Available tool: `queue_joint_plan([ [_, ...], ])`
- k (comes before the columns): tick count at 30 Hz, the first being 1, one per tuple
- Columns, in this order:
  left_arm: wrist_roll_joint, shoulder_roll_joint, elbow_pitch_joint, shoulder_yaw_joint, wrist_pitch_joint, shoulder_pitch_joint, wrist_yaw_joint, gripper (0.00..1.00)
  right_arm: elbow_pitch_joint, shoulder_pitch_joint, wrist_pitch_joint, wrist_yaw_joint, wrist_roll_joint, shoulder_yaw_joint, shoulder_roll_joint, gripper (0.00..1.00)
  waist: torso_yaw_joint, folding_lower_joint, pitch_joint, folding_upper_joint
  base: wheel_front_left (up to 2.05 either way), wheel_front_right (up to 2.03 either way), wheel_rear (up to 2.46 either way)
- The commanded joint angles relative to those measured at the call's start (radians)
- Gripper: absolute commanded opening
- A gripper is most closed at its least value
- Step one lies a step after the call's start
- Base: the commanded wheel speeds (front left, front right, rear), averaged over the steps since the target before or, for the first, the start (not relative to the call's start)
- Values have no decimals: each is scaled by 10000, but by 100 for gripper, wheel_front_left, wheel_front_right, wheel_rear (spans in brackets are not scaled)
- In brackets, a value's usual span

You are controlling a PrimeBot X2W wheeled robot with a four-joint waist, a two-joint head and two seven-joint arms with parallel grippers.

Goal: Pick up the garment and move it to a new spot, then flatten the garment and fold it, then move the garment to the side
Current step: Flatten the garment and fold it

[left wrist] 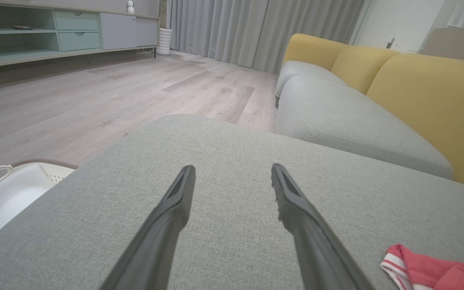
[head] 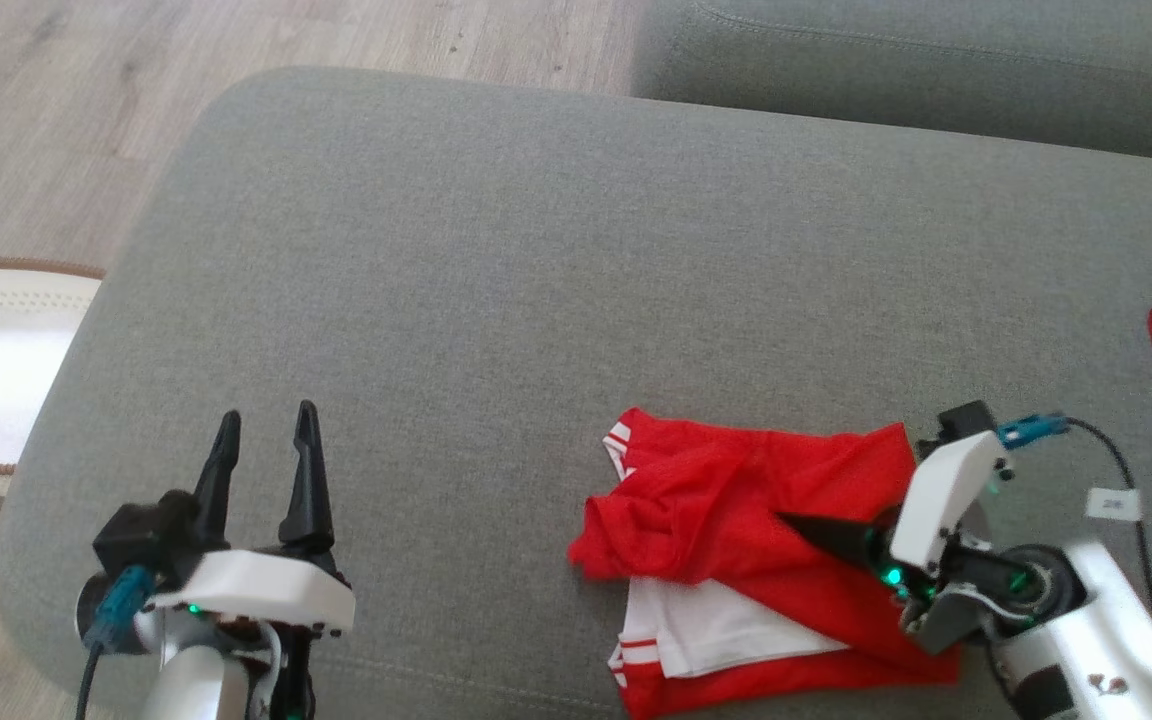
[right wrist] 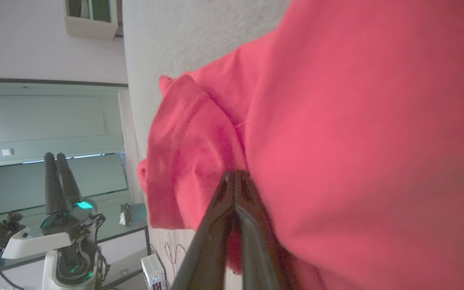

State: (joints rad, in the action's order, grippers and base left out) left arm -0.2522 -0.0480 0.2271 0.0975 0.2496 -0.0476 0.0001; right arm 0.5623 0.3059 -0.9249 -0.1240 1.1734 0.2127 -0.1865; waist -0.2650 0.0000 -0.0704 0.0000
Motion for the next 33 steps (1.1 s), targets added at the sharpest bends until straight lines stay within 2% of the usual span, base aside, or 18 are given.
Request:
queue_joint_plan([
  [1,-55,-23,-337,-240,122,-458,30,100,-585,19,-230,-67,179,233,180,0,15,0,10,0,0,0,0],
  [9,-28,-23,-315,-324,122,-431,36,100,-2199,-1093,-1185,-67,434,1278,485,0,156,0,144,0,0,0,0],
  [12,-28,-23,-299,-335,122,-418,25,100,-2669,-1303,-1210,-67,409,1459,431,0,211,0,182,0,0,0,0],
  [18,-2,-22,-299,-382,122,-387,19,100,-4253,-1550,-134,-67,777,1038,356,0,362,0,299,0,0,0,0],
  [24,6,-22,-302,-429,122,-351,-17,100,-5295,-1526,1145,-67,874,165,-109,0,527,0,330,0,0,0,0],
  [29,-7,-22,-304,-405,122,-368,-7,100,-5260,-1299,2348,-67,611,-746,-466,0,629,0,318,0,0,0,0],
  [33,-18,-22,-329,-372,122,-377,15,100,-4441,-1093,3343,-67,-13,-1255,-536,0,650,0,282,0,0,0,0],
])
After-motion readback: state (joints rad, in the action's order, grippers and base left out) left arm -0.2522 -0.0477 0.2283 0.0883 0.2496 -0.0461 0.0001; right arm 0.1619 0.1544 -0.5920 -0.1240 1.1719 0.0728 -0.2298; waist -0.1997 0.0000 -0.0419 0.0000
